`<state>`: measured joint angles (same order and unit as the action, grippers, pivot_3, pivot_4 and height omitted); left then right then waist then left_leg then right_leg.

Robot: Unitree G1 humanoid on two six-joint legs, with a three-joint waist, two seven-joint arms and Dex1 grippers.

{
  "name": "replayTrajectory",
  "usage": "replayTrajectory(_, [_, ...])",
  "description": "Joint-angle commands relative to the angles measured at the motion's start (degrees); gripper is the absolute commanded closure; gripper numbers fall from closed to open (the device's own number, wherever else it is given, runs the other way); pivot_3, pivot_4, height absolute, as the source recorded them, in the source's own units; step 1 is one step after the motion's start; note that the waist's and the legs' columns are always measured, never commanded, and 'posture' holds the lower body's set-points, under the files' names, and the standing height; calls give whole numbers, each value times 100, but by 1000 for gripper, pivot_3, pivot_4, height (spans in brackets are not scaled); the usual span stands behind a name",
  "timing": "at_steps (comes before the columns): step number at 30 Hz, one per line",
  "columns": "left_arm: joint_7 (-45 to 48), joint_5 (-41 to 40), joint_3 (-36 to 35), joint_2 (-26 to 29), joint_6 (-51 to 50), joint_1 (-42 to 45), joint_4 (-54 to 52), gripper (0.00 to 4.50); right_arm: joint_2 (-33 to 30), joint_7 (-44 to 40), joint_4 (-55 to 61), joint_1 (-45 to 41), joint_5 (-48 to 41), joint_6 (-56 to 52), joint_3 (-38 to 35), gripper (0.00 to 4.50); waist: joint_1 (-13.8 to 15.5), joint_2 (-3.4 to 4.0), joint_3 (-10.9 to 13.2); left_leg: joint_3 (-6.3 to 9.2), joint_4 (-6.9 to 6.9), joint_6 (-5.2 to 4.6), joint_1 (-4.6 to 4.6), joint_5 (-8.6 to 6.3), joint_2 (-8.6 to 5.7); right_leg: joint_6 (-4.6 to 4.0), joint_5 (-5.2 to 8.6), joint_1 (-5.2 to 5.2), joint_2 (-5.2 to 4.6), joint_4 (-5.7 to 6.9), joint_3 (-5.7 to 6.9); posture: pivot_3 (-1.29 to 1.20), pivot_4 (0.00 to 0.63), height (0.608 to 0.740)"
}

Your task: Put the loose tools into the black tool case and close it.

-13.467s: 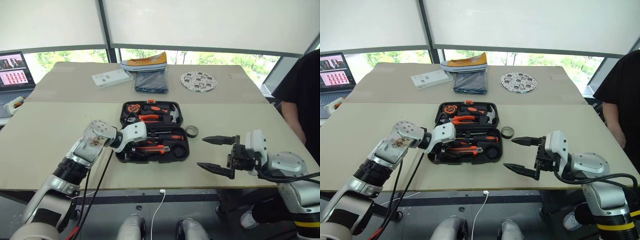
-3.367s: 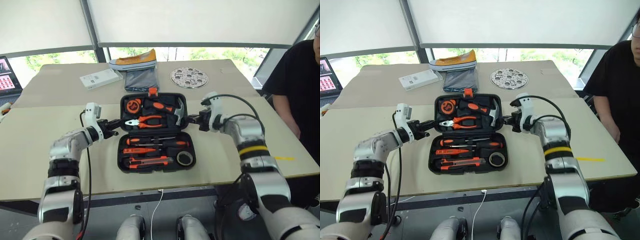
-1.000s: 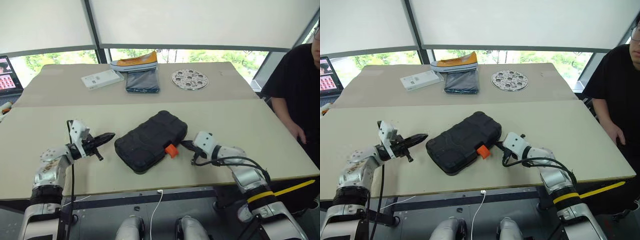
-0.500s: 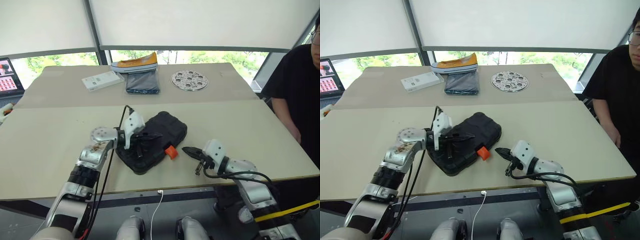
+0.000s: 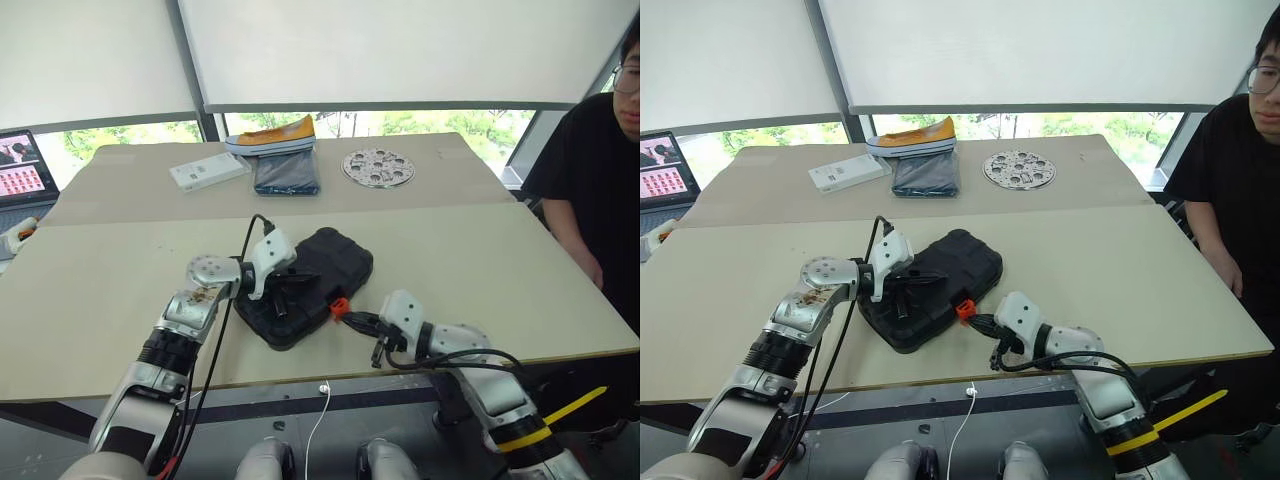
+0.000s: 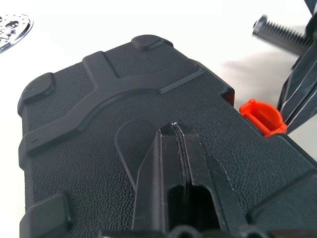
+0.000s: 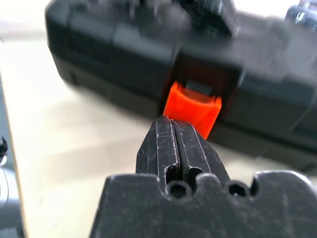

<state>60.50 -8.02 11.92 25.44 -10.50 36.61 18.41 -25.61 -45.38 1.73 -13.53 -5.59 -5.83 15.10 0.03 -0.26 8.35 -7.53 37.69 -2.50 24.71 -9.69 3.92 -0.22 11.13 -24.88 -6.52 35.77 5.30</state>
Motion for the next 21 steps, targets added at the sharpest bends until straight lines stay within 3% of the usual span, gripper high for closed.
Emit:
replayTrajectory(1, [-18, 199, 194, 52, -301, -409, 356, 4488, 114, 46, -31, -207, 20, 24, -34, 4500, -3, 0, 0, 0, 0, 0, 0, 0, 0, 0, 0, 0, 0, 0, 0, 0, 150, 740])
replayTrajectory(15, [-70, 238, 211, 41, -398, -552, 279, 4488, 495, 47, -407, -829, -62, 155, -195, 4500, -63, 0, 0, 1, -21, 1, 0, 0, -1, 0, 0, -9, -1, -2, -2, 0, 150, 740])
replayTrajectory(21, [-55, 240, 222, 15, -454, -587, 281, 4488, 557, -135, -16, -882, -470, 141, -427, 4500, -65, 0, 0, 1, -46, 1, -5, 0, -5, -1, 0, -12, -1, -7, -2, 0, 150, 740])
